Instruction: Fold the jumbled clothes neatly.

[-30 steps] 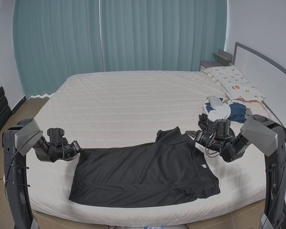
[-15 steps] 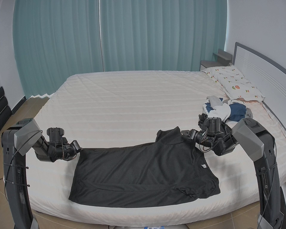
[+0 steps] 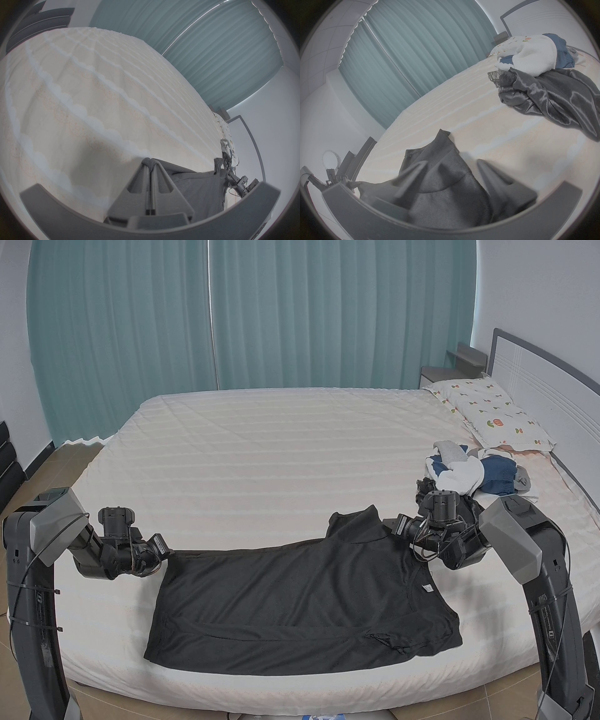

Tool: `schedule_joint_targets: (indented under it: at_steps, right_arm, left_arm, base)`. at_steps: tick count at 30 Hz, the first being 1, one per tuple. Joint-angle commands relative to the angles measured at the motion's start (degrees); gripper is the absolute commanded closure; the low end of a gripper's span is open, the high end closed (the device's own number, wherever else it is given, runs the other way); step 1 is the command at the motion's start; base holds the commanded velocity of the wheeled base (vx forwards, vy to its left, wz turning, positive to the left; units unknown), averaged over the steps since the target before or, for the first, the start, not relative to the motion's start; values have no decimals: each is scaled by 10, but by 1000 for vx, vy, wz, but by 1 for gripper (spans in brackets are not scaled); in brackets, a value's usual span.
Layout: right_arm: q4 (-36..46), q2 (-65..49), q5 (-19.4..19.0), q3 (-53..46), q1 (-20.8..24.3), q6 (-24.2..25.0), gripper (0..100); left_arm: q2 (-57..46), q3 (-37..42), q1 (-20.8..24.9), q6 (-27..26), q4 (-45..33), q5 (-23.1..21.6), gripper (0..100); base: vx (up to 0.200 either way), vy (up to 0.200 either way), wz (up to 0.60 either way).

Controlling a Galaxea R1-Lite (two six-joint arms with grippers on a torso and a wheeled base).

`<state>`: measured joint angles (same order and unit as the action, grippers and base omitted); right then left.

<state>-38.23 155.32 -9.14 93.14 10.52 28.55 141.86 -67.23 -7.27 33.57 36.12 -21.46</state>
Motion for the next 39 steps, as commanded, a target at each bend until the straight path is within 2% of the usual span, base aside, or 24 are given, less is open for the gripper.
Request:
schedule_joint_targets:
  at_steps: [1,13,15,18,19,20,21,23,27,39]
  right_arm:
    - [-1,6,-1,2,0,0,100]
    - [-18,-34,3,-36,-17,7,100]
    - [-93,-68,13,-99,-12,8,100]
    - [-106,-70,14,-106,-12,8,100]
    - [-136,-73,28,-121,-11,8,100]
    - [-137,-73,29,-122,-11,8,100]
    - [-144,-73,51,-121,-4,9,100]
    - [-163,-73,55,-114,-1,19,100]
    - [-193,-59,57,-107,2,27,100]
    - [-205,-49,60,-107,3,21,100]
  left_arm:
    - [0,-1,0,0,0,0,100]
    - [-7,2,-1,2,1,2,100]
    - [-32,6,-1,14,0,4,100]
    - [-37,7,-1,19,0,4,100]
    - [-59,5,-1,57,11,38,100]
    - [-60,5,-1,59,13,40,100]
    - [-62,5,-2,69,40,66,100]
    - [-62,10,-6,81,68,76,100]
    - [-62,18,-9,108,93,77,100]
    - [-63,33,-13,103,102,71,100]
  base:
    - [0,0,0]
    - [0,0,0]
    - [0,0,0]
    - [0,0,0]
    - [0,0,0]
    - [0,0,0]
    - [0,0,0]
    - [0,0,0]
    - [0,0,0]
    - [0,0,0]
